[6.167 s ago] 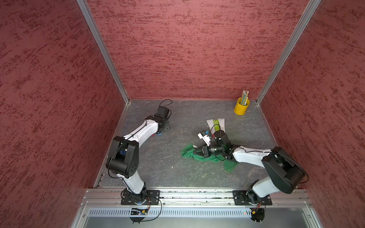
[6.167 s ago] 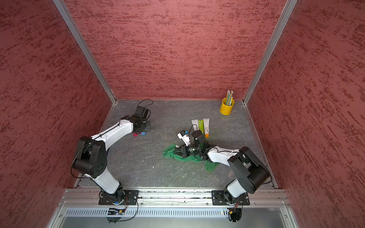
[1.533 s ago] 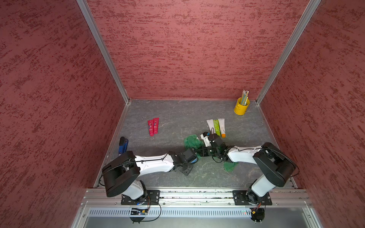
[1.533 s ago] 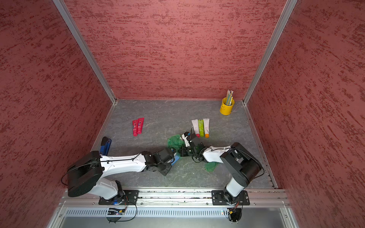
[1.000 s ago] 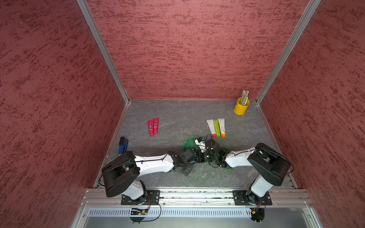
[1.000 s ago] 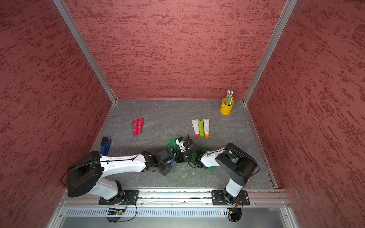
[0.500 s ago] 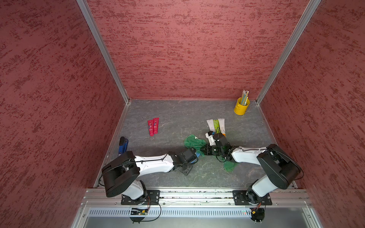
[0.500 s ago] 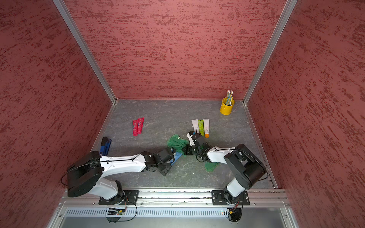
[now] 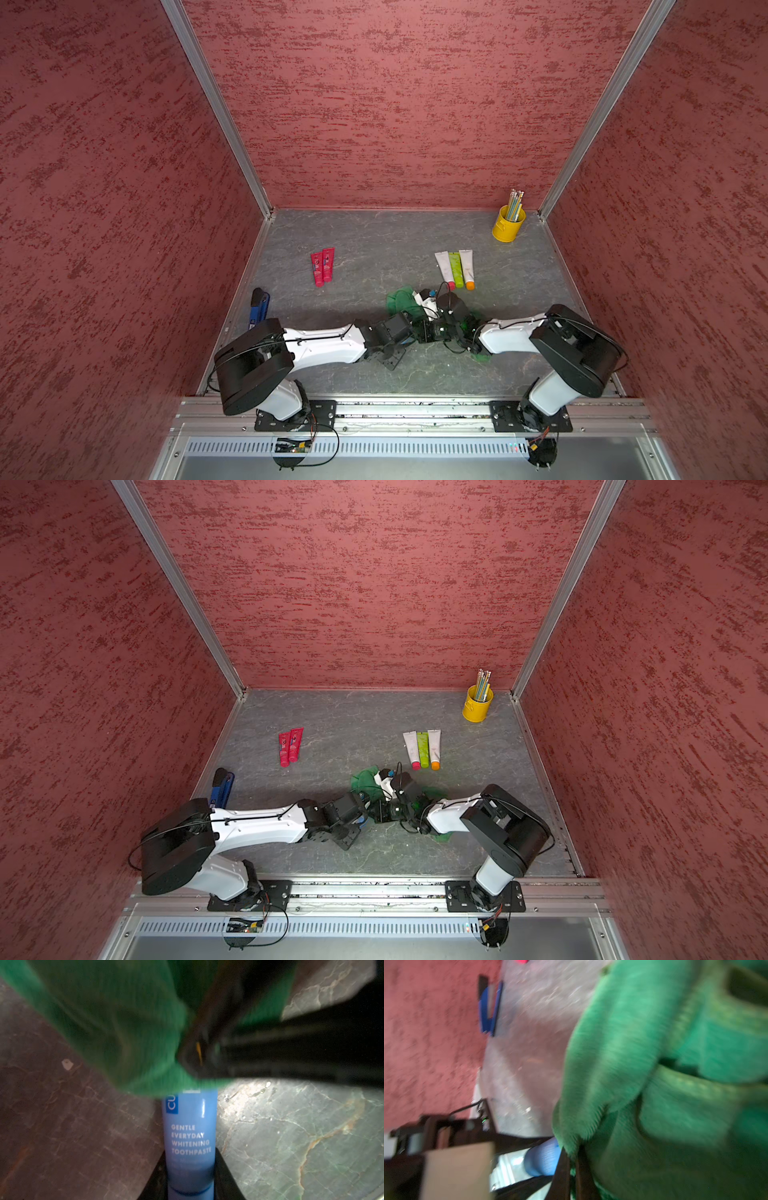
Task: Wipe the surface of the toothpaste tube
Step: Wipe the dirt from the toothpaste tube.
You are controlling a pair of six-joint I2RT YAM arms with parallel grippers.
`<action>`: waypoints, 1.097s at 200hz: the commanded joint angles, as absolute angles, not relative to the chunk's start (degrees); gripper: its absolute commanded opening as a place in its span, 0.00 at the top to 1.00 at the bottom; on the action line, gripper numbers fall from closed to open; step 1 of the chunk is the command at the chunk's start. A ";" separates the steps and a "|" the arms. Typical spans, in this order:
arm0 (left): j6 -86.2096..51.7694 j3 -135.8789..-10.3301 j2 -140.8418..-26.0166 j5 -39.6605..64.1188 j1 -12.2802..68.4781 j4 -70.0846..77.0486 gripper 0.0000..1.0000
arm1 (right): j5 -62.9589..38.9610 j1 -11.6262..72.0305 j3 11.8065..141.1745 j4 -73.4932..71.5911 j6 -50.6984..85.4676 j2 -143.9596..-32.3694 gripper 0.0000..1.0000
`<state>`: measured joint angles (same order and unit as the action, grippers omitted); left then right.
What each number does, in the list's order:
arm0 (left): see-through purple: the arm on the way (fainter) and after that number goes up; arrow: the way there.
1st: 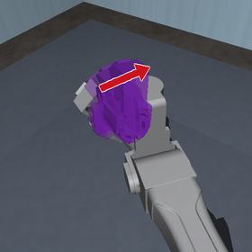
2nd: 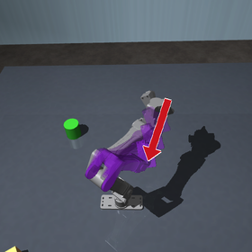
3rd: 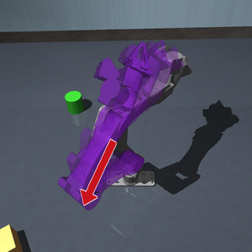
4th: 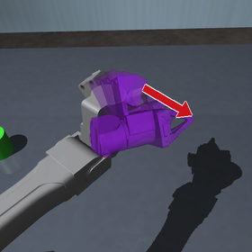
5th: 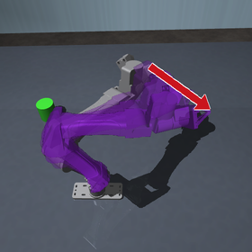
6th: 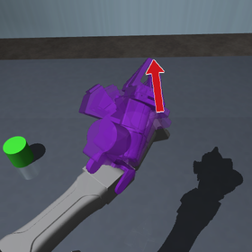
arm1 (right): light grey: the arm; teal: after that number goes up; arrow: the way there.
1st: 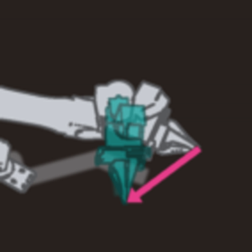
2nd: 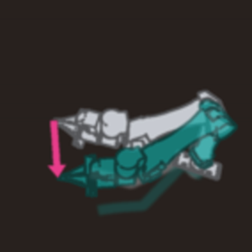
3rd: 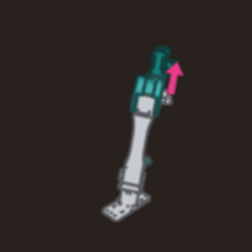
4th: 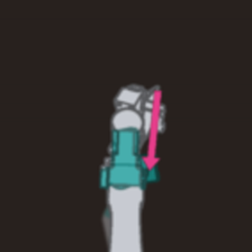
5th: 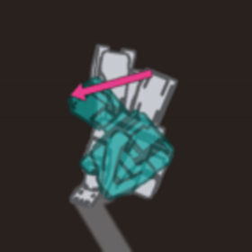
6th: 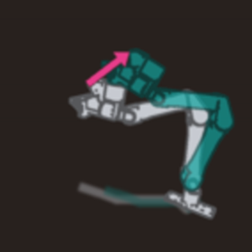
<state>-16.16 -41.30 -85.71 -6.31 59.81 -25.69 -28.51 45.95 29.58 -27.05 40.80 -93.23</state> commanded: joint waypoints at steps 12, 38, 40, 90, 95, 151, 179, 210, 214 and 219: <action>-16.70 -41.35 -85.78 -7.47 60.06 -24.90 0.92 | -31.41 48.54 27.60 -30.69 44.26 -93.38 1.00; -16.79 -41.40 -85.81 -7.81 60.30 -25.07 0.92 | -27.81 46.53 28.82 -25.81 40.70 -93.35 1.00; -16.81 -41.35 -85.79 -7.82 60.32 -24.99 0.92 | -27.59 46.11 28.83 -25.59 40.48 -93.28 1.00; -16.70 -41.13 -85.26 -7.82 60.47 -24.79 0.92 | -20.95 35.24 32.90 -16.53 32.98 -92.89 1.00; -16.70 -41.13 -85.30 -7.82 60.47 -24.79 0.92 | -20.75 34.80 33.56 -16.32 32.59 -93.09 1.00; -16.72 -41.04 -85.08 -7.91 60.73 -24.79 0.93 | -27.70 36.50 36.12 -18.97 34.02 -98.17 1.00; -16.88 -41.35 -85.68 -8.17 60.67 -24.96 0.93 | -30.88 41.79 33.03 -22.05 37.27 -97.55 1.00; -16.96 -41.40 -85.61 -8.35 60.64 -25.08 0.93 | -34.50 47.47 28.71 -30.28 43.27 -97.47 1.00; -16.97 -41.40 -85.61 -8.35 60.64 -25.12 0.93 | -34.81 47.90 28.47 -31.10 43.75 -97.59 1.00; -17.00 -41.40 -85.64 -8.35 60.64 -25.10 0.93 | -35.07 48.28 28.19 -31.93 44.13 -97.64 1.00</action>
